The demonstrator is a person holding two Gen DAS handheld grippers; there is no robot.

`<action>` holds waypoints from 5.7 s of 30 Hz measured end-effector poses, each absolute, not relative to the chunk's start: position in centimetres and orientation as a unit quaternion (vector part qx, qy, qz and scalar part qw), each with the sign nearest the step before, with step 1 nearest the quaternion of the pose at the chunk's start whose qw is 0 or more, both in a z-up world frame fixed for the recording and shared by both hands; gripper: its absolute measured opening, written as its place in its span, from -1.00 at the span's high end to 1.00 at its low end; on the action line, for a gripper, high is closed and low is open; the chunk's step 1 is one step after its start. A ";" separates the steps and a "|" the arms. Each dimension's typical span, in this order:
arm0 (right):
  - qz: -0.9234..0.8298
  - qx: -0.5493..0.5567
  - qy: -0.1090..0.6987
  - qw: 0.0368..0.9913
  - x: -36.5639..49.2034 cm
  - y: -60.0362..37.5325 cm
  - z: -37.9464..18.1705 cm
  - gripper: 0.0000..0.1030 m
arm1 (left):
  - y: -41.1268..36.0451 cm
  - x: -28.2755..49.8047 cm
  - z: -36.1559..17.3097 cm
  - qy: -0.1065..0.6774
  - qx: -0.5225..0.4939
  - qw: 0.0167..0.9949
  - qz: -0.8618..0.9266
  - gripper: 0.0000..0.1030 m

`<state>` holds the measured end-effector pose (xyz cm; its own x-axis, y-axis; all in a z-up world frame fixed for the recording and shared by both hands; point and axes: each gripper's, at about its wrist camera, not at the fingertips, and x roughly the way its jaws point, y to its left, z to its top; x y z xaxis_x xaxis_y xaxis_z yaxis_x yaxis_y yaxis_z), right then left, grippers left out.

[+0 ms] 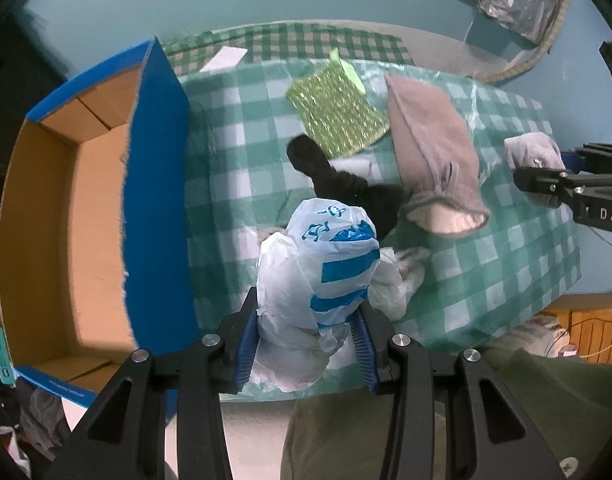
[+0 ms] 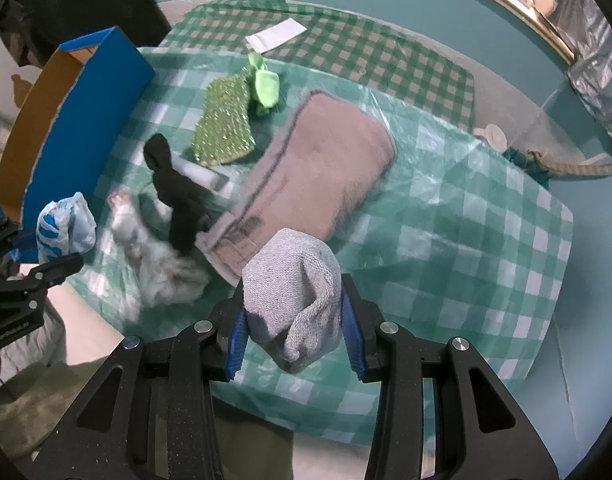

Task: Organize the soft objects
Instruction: 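Carry both socks over the cardboard box with both grippers, then open both grippers to drop the socks into the box, then move both grippers back over the table toward the remaining items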

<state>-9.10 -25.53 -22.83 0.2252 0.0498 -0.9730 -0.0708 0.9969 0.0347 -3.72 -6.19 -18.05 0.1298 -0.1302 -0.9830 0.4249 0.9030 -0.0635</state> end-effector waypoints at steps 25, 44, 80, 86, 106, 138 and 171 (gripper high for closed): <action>0.101 -0.062 0.589 0.800 -5.1 -17.7 -16.1 0.21 | -0.8 -0.6 -11.9 0.599 0.070 0.787 -0.130 0.17; 0.166 -0.104 0.561 0.804 -2.0 -9.7 -12.9 0.21 | 4.6 0.1 -10.1 0.591 0.013 0.803 -0.081 0.17; 0.257 -0.158 0.579 0.757 4.1 5.1 -16.8 0.21 | 15.8 3.8 -13.8 0.619 -0.029 0.784 0.021 0.17; 0.249 -0.166 0.587 0.753 5.0 6.6 -17.6 0.21 | 16.8 4.3 -14.8 0.629 -0.039 0.776 0.024 0.16; 0.228 -0.153 0.583 0.765 5.7 7.0 -17.4 -0.32 | 18.2 4.1 -15.6 0.641 -0.040 0.765 0.046 -0.34; 0.178 -0.097 0.580 0.789 2.3 -1.8 -13.3 -0.47 | 11.8 2.7 -11.4 0.621 0.007 0.784 -0.001 -0.51; 0.057 0.002 0.633 0.772 -2.5 -18.5 -16.6 -0.52 | -1.2 0.5 -12.3 0.631 0.101 0.762 -0.104 -0.55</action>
